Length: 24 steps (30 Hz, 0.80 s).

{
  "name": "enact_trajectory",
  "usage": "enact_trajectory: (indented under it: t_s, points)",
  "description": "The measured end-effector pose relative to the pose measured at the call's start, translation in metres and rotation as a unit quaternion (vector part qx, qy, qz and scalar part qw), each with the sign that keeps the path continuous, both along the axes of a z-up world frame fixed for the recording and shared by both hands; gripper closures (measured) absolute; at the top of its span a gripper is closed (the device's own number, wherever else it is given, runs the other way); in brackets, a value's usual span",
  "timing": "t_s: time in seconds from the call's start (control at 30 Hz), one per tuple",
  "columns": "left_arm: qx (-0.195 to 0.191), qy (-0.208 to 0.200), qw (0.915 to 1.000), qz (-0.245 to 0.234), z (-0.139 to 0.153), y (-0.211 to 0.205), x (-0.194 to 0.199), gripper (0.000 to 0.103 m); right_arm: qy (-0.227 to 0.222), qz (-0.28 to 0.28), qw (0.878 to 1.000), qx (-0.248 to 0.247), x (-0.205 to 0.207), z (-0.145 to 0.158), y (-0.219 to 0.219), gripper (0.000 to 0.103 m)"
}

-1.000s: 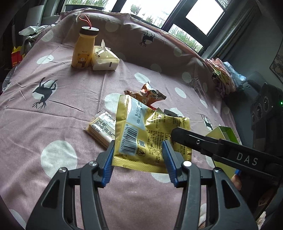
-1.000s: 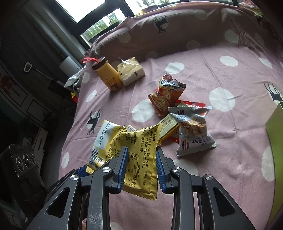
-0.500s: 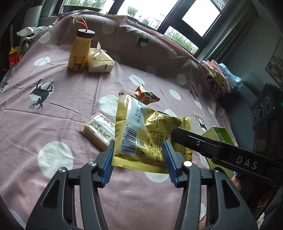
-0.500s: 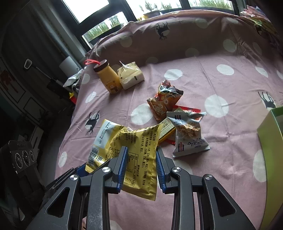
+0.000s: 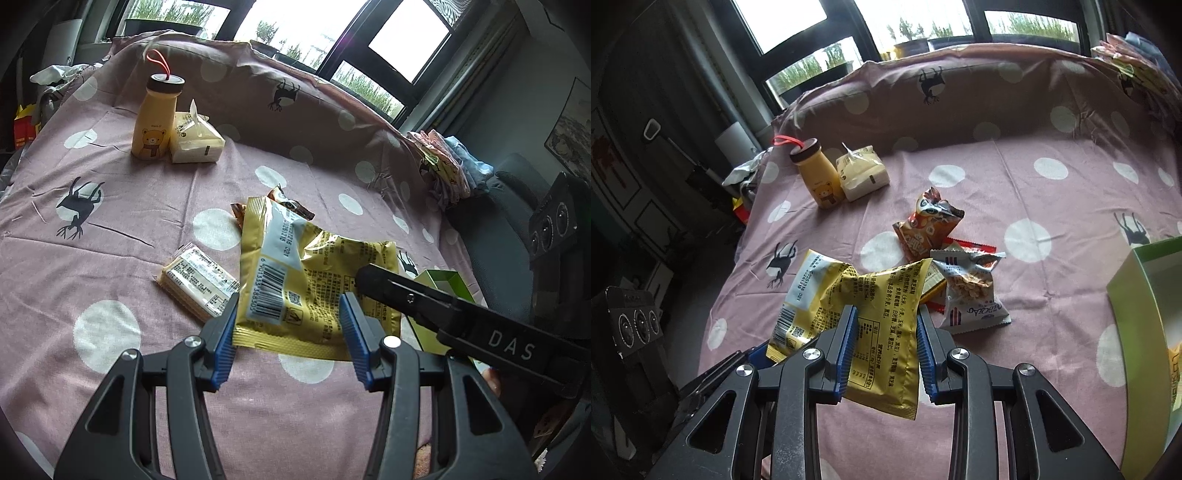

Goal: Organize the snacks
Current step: 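Lift the yellow bag with the right gripper and carry it over the green box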

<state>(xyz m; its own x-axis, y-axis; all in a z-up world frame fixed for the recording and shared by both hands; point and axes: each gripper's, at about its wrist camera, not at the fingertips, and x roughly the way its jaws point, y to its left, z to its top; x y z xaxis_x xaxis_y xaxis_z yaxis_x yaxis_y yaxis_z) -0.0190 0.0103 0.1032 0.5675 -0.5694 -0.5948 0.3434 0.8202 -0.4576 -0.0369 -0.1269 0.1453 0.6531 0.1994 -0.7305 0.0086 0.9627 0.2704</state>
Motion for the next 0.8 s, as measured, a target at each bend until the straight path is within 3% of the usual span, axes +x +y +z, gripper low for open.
enact_trajectory:
  t_s: [0.4,0.8]
  points:
    - [0.011,-0.039,0.999,-0.018,0.031,-0.027,-0.013,0.052,-0.042,-0.014,0.999,0.001,-0.023,0.028,-0.021,0.07]
    - [0.023,-0.063,0.9957,-0.064,0.051,-0.083,-0.02,0.052,-0.075,-0.061,0.995,0.009,-0.05,0.05,-0.07,0.07]
